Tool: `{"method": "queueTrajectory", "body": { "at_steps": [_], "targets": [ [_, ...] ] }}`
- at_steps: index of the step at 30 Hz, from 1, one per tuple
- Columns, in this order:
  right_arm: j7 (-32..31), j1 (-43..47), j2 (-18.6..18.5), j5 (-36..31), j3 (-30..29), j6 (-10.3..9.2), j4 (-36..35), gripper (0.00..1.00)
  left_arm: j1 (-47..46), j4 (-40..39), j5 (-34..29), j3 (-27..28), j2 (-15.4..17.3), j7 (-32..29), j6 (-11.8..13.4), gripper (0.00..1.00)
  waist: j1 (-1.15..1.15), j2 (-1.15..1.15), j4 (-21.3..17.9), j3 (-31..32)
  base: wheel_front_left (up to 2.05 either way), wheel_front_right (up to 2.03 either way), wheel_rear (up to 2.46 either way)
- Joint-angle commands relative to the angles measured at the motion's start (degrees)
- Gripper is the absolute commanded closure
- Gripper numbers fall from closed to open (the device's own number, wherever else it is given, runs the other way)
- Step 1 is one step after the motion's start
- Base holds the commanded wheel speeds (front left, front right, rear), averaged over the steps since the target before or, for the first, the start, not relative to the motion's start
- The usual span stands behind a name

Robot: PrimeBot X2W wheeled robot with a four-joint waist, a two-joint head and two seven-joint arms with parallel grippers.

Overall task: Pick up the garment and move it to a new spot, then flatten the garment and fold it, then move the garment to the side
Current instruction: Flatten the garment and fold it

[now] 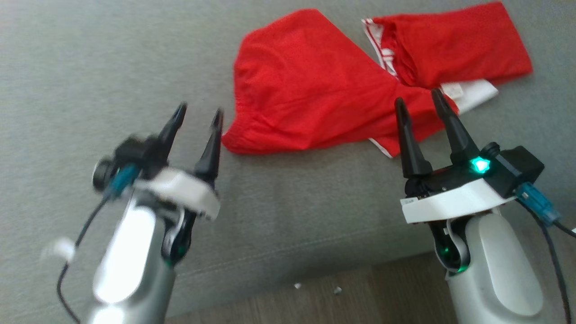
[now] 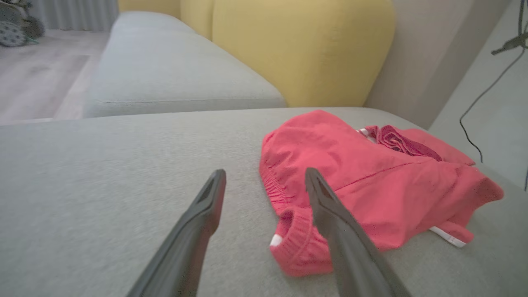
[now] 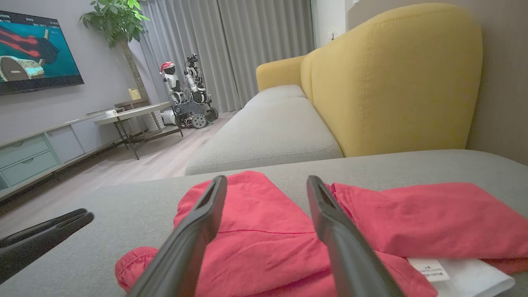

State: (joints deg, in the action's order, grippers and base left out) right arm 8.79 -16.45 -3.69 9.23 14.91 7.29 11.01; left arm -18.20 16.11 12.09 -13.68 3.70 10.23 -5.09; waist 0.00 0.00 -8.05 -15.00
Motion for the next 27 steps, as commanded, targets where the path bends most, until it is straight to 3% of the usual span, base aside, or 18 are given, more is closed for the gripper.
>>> {"method": "queueTrajectory", "body": {
  "at_steps": [1,12,23,25,27],
  "targets": [
    [0.91,-1.46,0.52,-0.41,1.42,0.20,-2.09,0.00,-5.53,0.16,-1.31,-0.10,1.47,-1.66,-0.53,0.00,0.00,0.00,-2.92,-2.91,0.00,0.00,0.00],
    [3.52,-2.89,0.78,2.54,3.47,0.20,-0.08,0.00,-19.20,8.70,-5.01,-6.80,5.23,-4.48,-2.02,0.00,0.00,0.00,-8.79,-6.81,0.00,0.00,0.00],
    [5.61,-4.40,0.80,5.52,4.93,0.20,1.54,0.00,-26.67,17.36,-7.25,-11.15,8.25,-10.46,-2.25,0.00,0.00,0.00,-11.86,-9.73,0.00,0.00,0.00],
    [5.77,-4.50,0.80,5.73,4.97,0.20,1.83,0.00,-27.52,18.32,-7.21,-11.78,8.46,-11.15,-2.28,1.00,0.00,0.00,-12.02,-10.14,0.00,0.00,0.00],
    [5.90,-4.58,0.80,5.82,4.97,0.20,2.06,0.00,-28.40,19.00,-7.14,-12.28,8.86,-11.21,-2.30,1.00,0.00,0.00,-12.11,-10.48,0.00,0.00,0.00]
  ]
}}
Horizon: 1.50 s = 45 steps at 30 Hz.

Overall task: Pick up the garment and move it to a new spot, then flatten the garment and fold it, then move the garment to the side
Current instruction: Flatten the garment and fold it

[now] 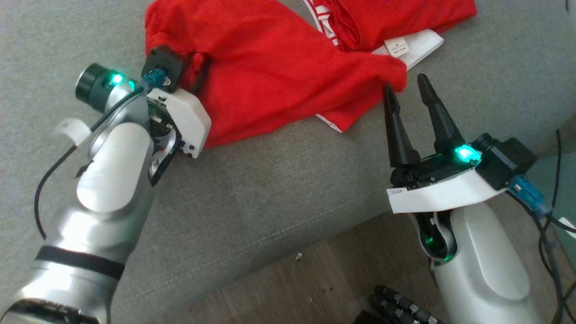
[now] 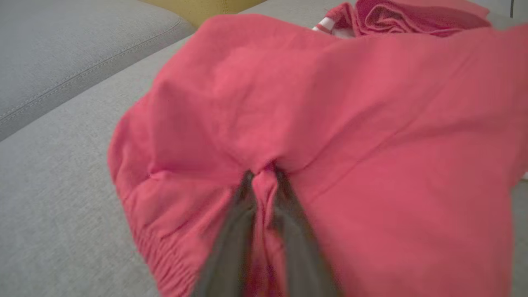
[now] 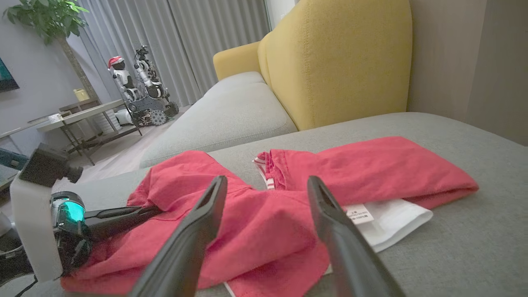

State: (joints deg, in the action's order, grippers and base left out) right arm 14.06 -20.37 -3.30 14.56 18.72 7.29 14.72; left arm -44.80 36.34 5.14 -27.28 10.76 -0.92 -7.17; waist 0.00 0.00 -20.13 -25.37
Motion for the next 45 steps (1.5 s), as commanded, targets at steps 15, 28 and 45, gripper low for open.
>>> {"method": "queueTrajectory", "body": {
  "at_steps": [15,28,45],
  "targets": [
    [0.92,-2.27,0.42,1.16,1.56,0.20,-1.39,0.00,-14.76,0.87,0.78,6.77,8.93,-0.92,3.19,1.00,0.00,0.00,-0.11,-1.46,0.00,0.00,0.00],
    [0.93,-3.42,0.42,3.08,3.47,0.20,-2.78,0.00,-22.76,9.51,-1.35,5.45,13.45,-3.38,2.71,1.00,0.00,0.00,-3.14,-4.25,0.00,0.00,0.00],
    [0.90,-3.34,0.42,-2.40,0.44,0.20,-0.90,0.00,-16.05,7.64,4.55,7.26,8.34,11.14,4.57,0.00,0.00,0.00,6.73,2.40,0.00,0.00,0.00]
  ]
}}
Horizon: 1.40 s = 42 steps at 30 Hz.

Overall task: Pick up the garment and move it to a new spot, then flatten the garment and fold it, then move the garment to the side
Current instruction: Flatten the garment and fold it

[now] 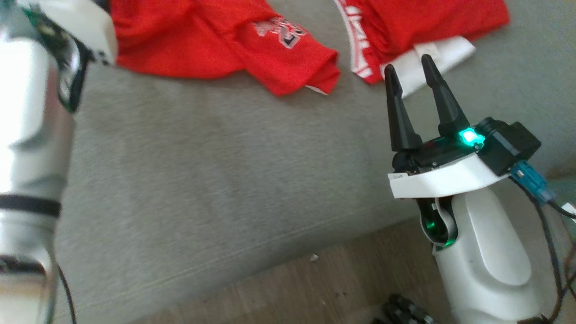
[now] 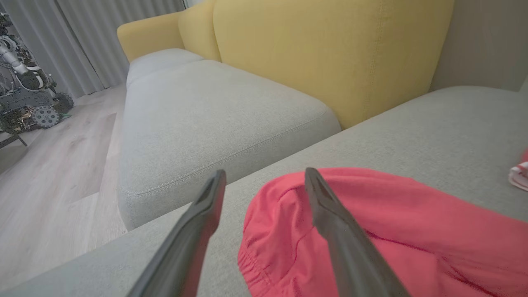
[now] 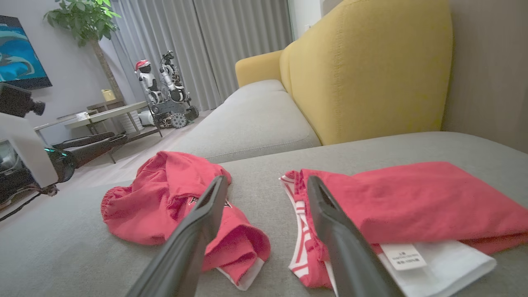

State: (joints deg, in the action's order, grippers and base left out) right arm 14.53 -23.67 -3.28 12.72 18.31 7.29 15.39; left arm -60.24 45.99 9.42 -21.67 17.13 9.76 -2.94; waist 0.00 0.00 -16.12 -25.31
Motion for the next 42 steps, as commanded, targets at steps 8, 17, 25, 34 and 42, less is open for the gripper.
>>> {"method": "queueTrajectory", "body": {
  "at_steps": [8,17,25,34,42],
  "targets": [
    [-2.23,1.53,0.40,-4.63,0.29,0.20,-0.59,0.00,16.35,-15.20,6.77,4.75,-1.27,4.27,1.97,0.00,0.00,0.00,11.27,7.82,0.00,0.00,0.00],
    [-5.16,4.36,-0.37,-4.88,-0.17,0.20,-0.72,0.00,36.20,-30.18,8.83,6.30,-2.97,5.18,4.89,0.00,0.00,0.00,17.54,11.61,0.00,0.00,0.00],
    [-8.40,3.84,-2.11,-4.73,0.00,0.20,-1.28,0.00,42.62,-35.10,9.14,6.58,-6.81,5.22,5.50,0.00,0.00,0.00,21.46,11.99,0.00,0.00,0.00],
    [-14.47,-5.09,-8.81,-6.21,7.12,0.20,5.74,0.00,42.60,-34.99,8.27,6.47,-9.81,5.23,4.07,0.00,0.00,0.00,26.40,9.09,0.00,0.00,0.00],
    [-16.34,-14.21,-15.17,-4.19,14.33,0.20,17.95,0.00,41.90,-33.92,7.67,7.44,-11.85,5.23,2.73,0.00,0.00,0.00,30.34,6.26,0.00,0.00,0.00]
  ]
}}
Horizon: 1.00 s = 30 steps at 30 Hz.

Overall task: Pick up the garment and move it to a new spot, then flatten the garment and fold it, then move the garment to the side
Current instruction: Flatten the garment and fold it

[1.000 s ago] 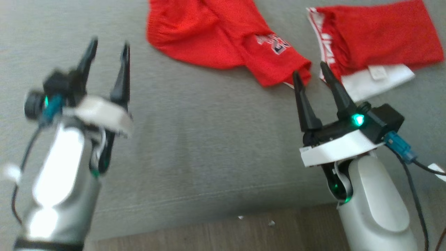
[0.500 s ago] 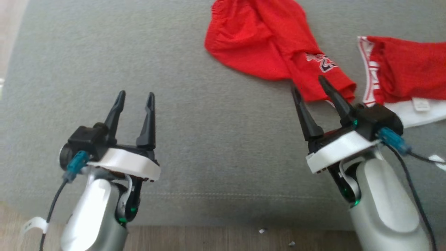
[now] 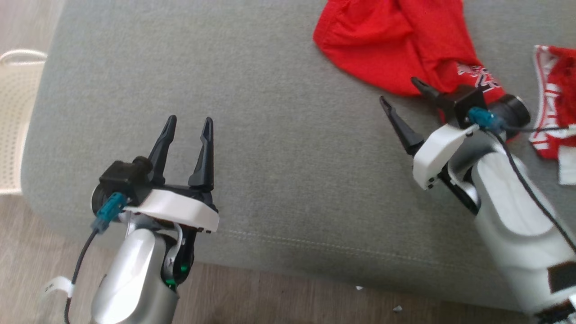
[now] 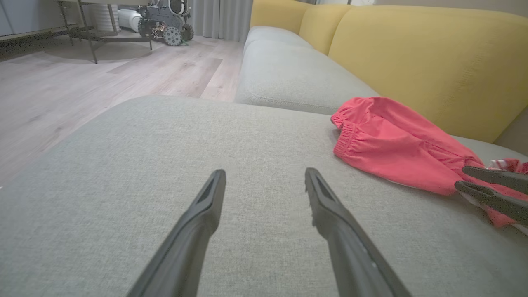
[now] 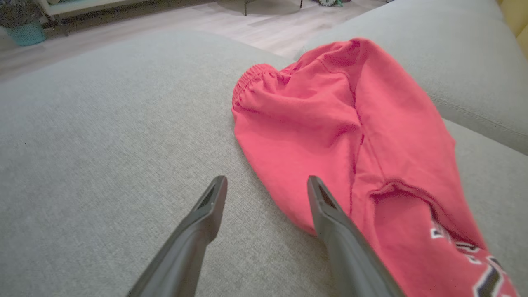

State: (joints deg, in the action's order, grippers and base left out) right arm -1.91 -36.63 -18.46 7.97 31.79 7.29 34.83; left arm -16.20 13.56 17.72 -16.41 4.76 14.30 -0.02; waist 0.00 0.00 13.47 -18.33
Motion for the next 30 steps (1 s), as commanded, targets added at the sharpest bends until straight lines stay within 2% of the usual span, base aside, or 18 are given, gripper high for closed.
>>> {"method": "queueTrajectory", "body": {
  "at_steps": [1,7,10,20,21,22,26,30],
  "targets": [
    [0.17,-2.10,-0.38,0.63,1.49,0.20,-0.36,0.00,-2.16,-1.38,-0.67,2.31,0.33,0.70,-0.33,0.00,0.00,0.00,1.07,-0.99,0.00,0.00,0.00],
    [0.88,-6.89,-2.41,-1.04,5.37,0.20,5.59,0.00,-2.36,-0.98,-1.09,2.83,-0.64,0.70,-1.14,0.00,0.00,0.00,2.62,-2.52,0.00,0.00,0.00],
    [1.60,-9.17,-3.81,-4.67,7.19,0.20,8.48,0.00,-2.57,-0.93,-1.15,2.90,-1.07,0.70,-1.43,0.00,0.00,0.00,3.43,-3.23,0.00,0.00,0.00],
    [4.23,-12.50,-2.66,-8.93,7.63,0.20,15.79,0.00,-2.88,-1.05,-1.09,3.52,-1.73,0.70,-1.71,0.00,0.00,0.00,4.07,-4.73,0.00,0.00,0.00],
    [4.46,-12.70,-2.31,-8.75,7.64,0.20,16.38,0.67,-2.95,-0.96,-1.11,3.49,-1.76,0.70,-1.75,0.00,0.00,0.00,3.97,-4.79,0.00,0.00,0.00],
    [5.09,-12.91,-1.88,-8.52,7.76,0.20,16.65,1.00,-3.04,-0.86,-1.14,3.43,-1.78,0.70,-1.81,0.00,0.00,0.00,3.84,-4.77,0.00,0.00,0.00],
    [7.06,-13.45,-0.20,-7.45,7.99,0.20,17.02,1.00,-3.17,-0.51,-1.27,3.31,-1.82,0.70,-1.85,0.00,0.00,0.00,3.06,-4.25,0.00,0.00,0.00],
    [9.77,-13.29,3.01,-5.01,9.34,0.20,16.10,1.00,-2.83,0.07,-1.54,3.43,-1.85,0.70,-1.87,0.00,0.00,0.00,1.64,-2.55,0.00,0.00,0.00]
  ]
}}
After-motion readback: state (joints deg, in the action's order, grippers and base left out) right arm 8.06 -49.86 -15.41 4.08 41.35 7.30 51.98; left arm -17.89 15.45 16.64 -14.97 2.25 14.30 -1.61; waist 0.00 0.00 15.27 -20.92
